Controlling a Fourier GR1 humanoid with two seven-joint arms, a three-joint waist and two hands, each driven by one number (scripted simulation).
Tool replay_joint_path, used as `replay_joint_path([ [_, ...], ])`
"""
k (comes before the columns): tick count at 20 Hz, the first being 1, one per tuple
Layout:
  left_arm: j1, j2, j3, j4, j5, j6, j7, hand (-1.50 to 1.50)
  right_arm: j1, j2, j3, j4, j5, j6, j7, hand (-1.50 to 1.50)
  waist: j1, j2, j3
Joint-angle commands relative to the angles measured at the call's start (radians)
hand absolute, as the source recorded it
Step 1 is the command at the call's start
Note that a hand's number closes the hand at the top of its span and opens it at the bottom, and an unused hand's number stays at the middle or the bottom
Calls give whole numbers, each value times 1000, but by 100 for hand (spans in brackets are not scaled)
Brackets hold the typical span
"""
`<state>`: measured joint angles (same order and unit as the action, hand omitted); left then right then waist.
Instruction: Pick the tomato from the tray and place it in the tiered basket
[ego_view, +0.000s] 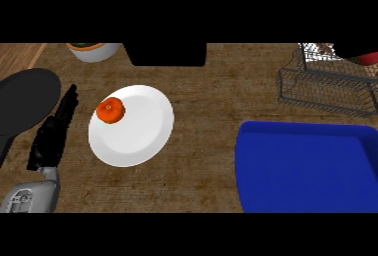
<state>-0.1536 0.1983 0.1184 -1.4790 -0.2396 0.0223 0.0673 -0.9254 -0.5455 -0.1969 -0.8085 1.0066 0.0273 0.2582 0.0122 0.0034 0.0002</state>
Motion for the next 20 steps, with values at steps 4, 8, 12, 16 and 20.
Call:
replay_joint_path([
  [4, -9, -4, 3, -14, 1, 1, 24, 0, 44, -15, -110, 109, -116, 39, -39, -150, -4, -1, 0],
  [8, -24, -4, 1, -23, -17, 17, 41, 0, 12, 31, -149, 56, -172, -23, -19, -150, -7, -4, 0],
  [12, -13, 17, 18, -28, 10, -19, 33, 0, 13, -14, -210, 71, -222, -93, -94, -150, -4, -3, 0],
  [16, 14, -9, 16, 40, -5, 12, -61, 0, -8, -24, -252, 41, -266, -155, -108, -150, -7, -2, 0],
  [20, 11, -15, 7, -41, -9, 16, 36, 0, 76, -64, -279, -99, -307, -120, -45, -150, -24, -10, 0],
])
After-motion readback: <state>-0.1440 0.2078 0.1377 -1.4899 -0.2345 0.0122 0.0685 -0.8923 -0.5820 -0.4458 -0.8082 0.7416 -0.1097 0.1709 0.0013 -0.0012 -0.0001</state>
